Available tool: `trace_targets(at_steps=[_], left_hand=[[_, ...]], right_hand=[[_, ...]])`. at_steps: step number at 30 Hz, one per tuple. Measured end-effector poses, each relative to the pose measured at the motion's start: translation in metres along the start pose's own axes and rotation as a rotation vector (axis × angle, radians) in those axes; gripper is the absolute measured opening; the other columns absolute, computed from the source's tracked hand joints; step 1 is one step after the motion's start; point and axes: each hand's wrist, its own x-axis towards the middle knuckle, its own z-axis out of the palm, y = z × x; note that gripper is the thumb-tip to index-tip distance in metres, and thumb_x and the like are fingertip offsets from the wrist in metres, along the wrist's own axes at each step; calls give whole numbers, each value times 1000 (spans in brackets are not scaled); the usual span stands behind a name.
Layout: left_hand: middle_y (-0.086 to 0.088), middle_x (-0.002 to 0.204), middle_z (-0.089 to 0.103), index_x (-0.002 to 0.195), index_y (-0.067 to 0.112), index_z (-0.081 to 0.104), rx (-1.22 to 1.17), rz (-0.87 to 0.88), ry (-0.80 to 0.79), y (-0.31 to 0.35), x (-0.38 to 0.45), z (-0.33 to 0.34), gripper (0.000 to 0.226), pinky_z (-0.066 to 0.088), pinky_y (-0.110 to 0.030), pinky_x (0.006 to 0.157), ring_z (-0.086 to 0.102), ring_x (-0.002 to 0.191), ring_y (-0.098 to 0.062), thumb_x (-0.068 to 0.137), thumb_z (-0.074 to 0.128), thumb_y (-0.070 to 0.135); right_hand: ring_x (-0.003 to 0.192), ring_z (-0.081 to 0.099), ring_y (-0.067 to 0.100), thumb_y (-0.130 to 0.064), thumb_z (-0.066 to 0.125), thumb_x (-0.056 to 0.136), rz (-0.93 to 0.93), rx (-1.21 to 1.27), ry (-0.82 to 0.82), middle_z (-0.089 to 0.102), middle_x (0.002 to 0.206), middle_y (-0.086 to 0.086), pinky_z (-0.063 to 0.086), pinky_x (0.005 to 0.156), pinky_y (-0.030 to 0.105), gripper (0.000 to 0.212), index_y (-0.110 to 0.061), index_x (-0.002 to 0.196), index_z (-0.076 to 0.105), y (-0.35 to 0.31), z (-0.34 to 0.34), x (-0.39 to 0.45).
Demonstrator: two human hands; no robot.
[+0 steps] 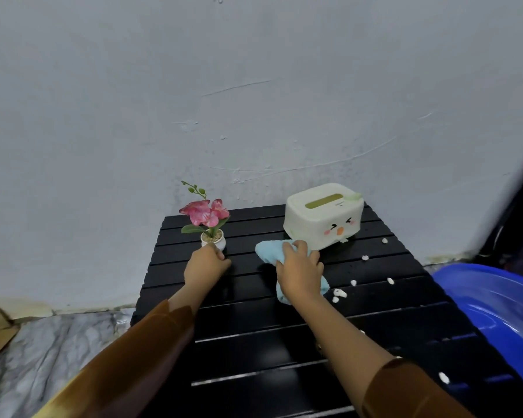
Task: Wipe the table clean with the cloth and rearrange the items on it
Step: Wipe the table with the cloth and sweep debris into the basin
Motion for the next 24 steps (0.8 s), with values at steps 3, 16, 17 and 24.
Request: trace_targets(at_steps=[3,16,17,24], left_hand=[[-7,95,64,94,13,54,-75,69,-27,28,-11,13,13,48,-35,83,62,100,-28,86,61,20],[-13,159,-13,148,38,16,-139,281,-124,136,-17,84,100,43,-42,102,45,131,-38,71,79,37],[-14,159,-16,148,39,14,-138,280,-114,139,-13,88,103,44,-42,101,46,130,-38,69,80,38],[-11,160,-12,144,31,18,-263,283,31,144,-5,123,112,50,-47,90,45,130,-38,56,87,39]], right_hand=[[123,35,30,-29,44,95,-16,-14,-3,33,145,2,32,101,38,43,-23,137,39,20,-24,-9],[122,36,33,-30,44,95,86,-40,67,35,143,4,33,101,42,42,-23,136,42,132,-98,19],[122,36,33,-30,44,95,92,-31,70,36,142,5,33,101,42,43,-23,136,42,138,-100,23],[121,38,33,-29,44,95,107,3,96,38,141,6,35,99,41,44,-24,138,41,160,-103,45]])
